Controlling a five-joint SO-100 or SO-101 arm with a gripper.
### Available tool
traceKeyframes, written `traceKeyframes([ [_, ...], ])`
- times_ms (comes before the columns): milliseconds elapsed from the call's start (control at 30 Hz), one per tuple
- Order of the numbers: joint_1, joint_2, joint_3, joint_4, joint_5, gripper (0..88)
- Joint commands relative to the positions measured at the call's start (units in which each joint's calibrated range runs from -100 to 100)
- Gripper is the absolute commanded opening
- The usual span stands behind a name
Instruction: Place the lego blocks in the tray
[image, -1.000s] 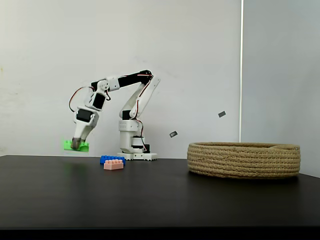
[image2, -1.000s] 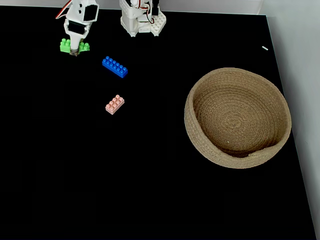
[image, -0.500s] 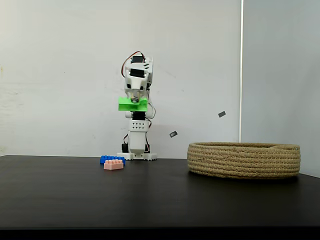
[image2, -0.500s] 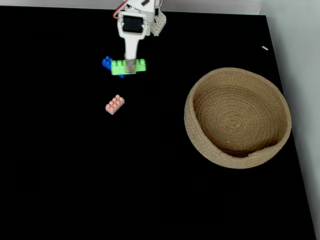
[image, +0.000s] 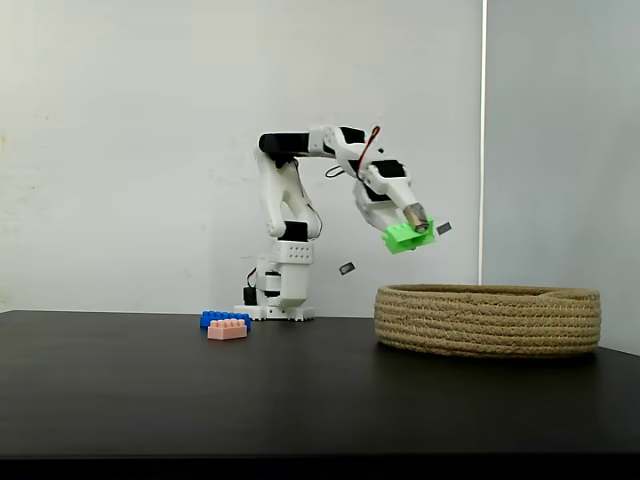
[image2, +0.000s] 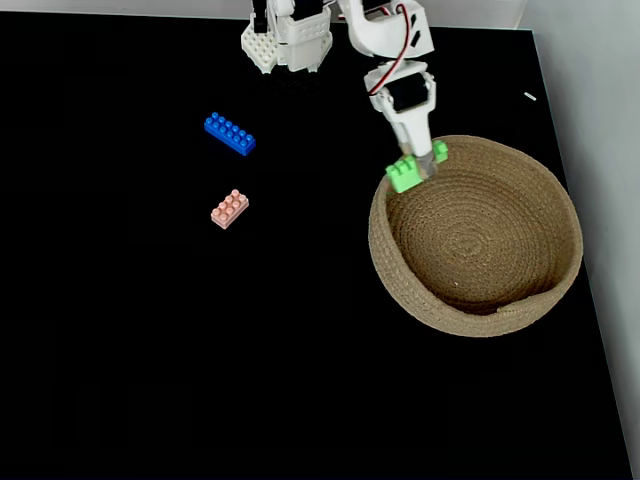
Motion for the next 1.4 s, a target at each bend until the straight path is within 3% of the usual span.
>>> traceKeyframes([
  [0, -2.1, 2.8, -7.8, -1.0, -5.5, 9.9],
  [200, -1.8, 5.5, -8.2, -0.4, -8.4, 26.6],
  [400, -1.0, 5.5, -9.2, 3.2, -9.8, 34.0],
  [533, 5.7, 2.8, -12.8, 18.4, -11.6, 36.4],
  [633, 16.1, -0.1, -10.0, 28.2, -9.2, 37.7],
  [767, 26.3, -3.6, -2.4, 26.2, -6.2, 42.1],
  [867, 35.1, -8.1, 3.0, 24.2, -2.0, 39.5],
  [933, 42.0, -11.4, 5.3, 24.2, 2.3, 32.6],
  [1033, 51.1, -12.6, 5.8, 26.4, 5.6, 35.2],
  [1200, 55.0, -12.9, 9.7, 33.2, 6.9, 39.8],
  [1367, 53.0, -18.3, 21.1, 34.4, 4.7, 41.8],
])
